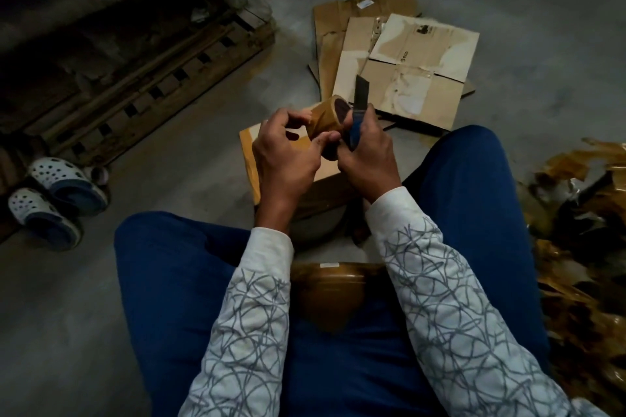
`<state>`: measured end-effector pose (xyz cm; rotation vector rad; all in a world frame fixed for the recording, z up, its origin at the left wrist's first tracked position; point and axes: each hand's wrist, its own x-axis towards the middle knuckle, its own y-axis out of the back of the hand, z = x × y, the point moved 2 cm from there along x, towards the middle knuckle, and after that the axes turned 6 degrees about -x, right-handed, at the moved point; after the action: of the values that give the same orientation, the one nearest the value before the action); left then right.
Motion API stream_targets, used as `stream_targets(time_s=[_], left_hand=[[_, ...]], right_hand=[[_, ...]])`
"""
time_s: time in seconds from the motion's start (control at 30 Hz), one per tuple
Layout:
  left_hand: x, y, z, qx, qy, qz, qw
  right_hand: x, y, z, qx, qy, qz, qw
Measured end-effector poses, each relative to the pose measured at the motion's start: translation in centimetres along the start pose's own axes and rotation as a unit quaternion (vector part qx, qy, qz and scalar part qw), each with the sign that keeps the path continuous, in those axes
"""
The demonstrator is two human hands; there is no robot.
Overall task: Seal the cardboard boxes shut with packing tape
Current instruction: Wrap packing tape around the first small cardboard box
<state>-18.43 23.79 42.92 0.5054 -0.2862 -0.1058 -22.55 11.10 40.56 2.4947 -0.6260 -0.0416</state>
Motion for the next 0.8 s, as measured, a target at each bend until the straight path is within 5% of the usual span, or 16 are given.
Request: stream_targets(time_s=[0.2,0.4,0.67,0.8], left_hand=[[0.3,0.4,0.7,0.004,-0.063,0.088,0.994],[-1.0,-0.1,0.6,0.003,-0.109,0.082,0.991],[-1.7,0.5,0.1,-0.071,-0.042,0.067,0.994],[-0.6,1.7,-0.8,-0.063,0.004,0.020,0.998]], right_hand=[[0.4,0.3,0.2,0.039,0.006,-0.004,0.999],[0.3,-0.4,0.6,0.033,-0.039,0.010,0.999],[0.4,-0.7,0.9,0.075,-0.130,-0.054,0.987],[0.2,0.7,0.9,0.086,-0.102,-0.109,0.985]])
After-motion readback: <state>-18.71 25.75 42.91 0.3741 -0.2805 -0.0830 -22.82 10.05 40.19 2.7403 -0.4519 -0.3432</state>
